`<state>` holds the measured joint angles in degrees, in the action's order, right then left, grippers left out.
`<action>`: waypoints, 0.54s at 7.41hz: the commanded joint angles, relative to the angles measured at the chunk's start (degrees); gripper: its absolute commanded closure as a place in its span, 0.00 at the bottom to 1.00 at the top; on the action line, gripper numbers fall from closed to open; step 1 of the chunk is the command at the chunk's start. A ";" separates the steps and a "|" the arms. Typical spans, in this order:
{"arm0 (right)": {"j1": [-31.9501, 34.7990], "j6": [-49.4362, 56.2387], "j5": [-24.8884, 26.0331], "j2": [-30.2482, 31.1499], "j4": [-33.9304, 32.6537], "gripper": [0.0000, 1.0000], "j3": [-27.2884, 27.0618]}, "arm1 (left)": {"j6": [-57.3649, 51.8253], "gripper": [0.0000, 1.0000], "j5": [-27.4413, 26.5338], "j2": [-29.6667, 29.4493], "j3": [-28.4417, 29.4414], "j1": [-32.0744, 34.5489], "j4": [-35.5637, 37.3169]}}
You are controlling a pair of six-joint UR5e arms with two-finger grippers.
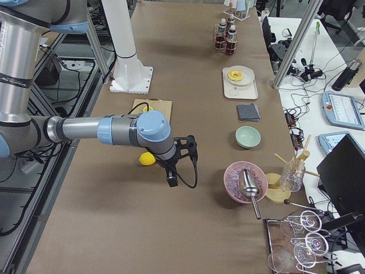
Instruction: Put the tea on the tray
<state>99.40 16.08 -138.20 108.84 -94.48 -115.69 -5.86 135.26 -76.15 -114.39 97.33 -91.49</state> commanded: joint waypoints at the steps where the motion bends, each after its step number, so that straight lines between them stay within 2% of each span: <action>1: 0.00 0.00 -0.22 -0.03 0.09 0.00 -0.07 | 0.06 0.03 0.00 0.04 -0.05 0.06 -0.09; 4: 0.00 0.00 -0.23 0.06 0.09 0.00 -0.51 | 0.32 0.03 0.00 0.04 -0.05 -0.03 0.00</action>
<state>99.41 16.08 -138.42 108.87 -94.43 -116.11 -5.59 135.26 -76.11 -114.43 97.35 -91.51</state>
